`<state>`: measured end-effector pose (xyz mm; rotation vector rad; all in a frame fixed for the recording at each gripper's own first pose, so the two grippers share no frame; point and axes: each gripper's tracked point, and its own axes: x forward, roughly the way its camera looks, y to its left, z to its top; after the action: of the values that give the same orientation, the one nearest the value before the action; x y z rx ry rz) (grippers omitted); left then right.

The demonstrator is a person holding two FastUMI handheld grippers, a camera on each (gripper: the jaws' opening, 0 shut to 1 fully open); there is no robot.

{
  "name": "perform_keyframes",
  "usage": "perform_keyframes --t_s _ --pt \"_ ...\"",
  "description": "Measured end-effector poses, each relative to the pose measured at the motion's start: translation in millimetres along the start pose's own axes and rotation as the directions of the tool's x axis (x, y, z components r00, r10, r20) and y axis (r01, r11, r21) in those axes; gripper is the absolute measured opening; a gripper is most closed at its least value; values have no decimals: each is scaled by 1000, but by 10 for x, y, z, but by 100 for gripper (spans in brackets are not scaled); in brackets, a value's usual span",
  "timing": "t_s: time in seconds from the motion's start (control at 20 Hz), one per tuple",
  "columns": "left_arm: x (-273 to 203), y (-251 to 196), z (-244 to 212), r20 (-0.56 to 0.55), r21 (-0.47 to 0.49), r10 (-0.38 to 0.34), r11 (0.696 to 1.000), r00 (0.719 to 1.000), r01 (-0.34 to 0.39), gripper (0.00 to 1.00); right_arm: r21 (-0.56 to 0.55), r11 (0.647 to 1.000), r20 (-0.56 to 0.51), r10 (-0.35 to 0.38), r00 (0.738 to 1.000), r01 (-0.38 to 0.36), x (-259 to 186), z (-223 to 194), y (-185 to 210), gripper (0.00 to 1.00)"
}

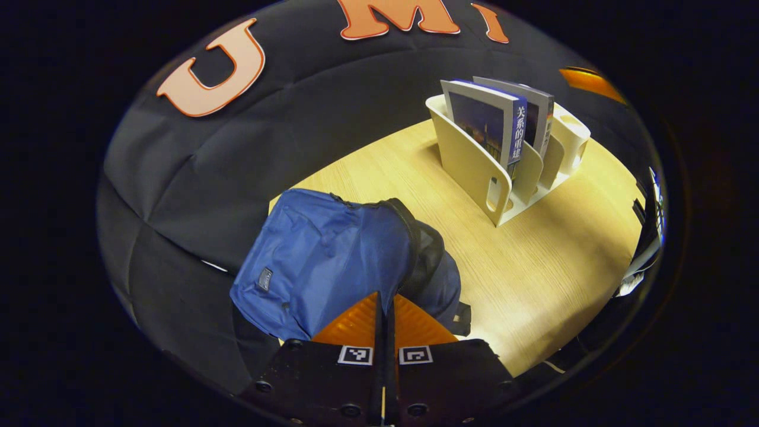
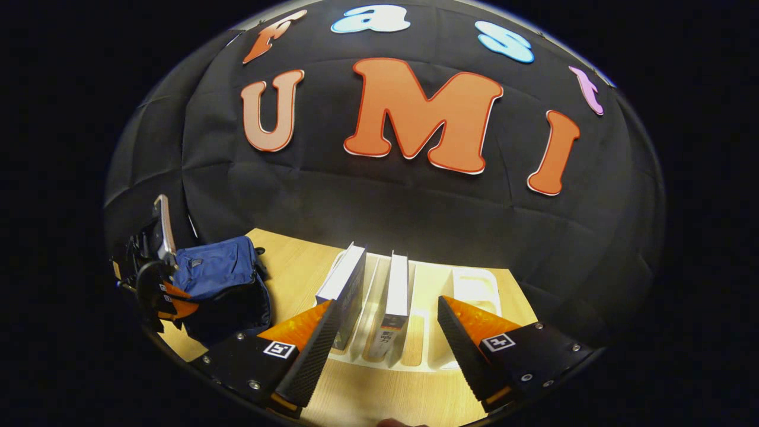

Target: Open the schoolbag, grab two books from the bookshelf and put them into the schoolbag.

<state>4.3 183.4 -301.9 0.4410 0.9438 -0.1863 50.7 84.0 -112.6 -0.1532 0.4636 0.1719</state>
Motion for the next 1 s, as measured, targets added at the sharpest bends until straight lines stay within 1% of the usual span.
perform_keyframes --t_s 0.1,0.2,0.4,0.6,0.7,0.8,1.0 --pt "-88 86 119 17 3 -18 1000 1000 18 2 16 1000 -49 27 998 -26 103 -1 138 98" --pt "-145 215 207 39 -2 -20 1000 999 20 2 25 999 -89 35 995 -33 215 12 246 98" --pt "-224 518 349 73 -18 -28 999 997 30 2 25 1000 -120 16 993 -13 446 144 357 98" --pt "-275 850 503 104 -13 -33 999 994 34 2 40 999 -175 8 985 -1 613 190 448 98" --pt "-292 939 597 129 -1 -38 999 991 38 2 42 999 -212 -1 977 10 700 167 488 98" --pt "-321 1046 671 146 -11 -36 999 989 38 2 41 999 -256 -9 967 20 772 132 511 98" --pt "-393 1219 739 178 -53 -79 995 981 90 2 29 998 -317 -37 948 49 905 136 527 98"
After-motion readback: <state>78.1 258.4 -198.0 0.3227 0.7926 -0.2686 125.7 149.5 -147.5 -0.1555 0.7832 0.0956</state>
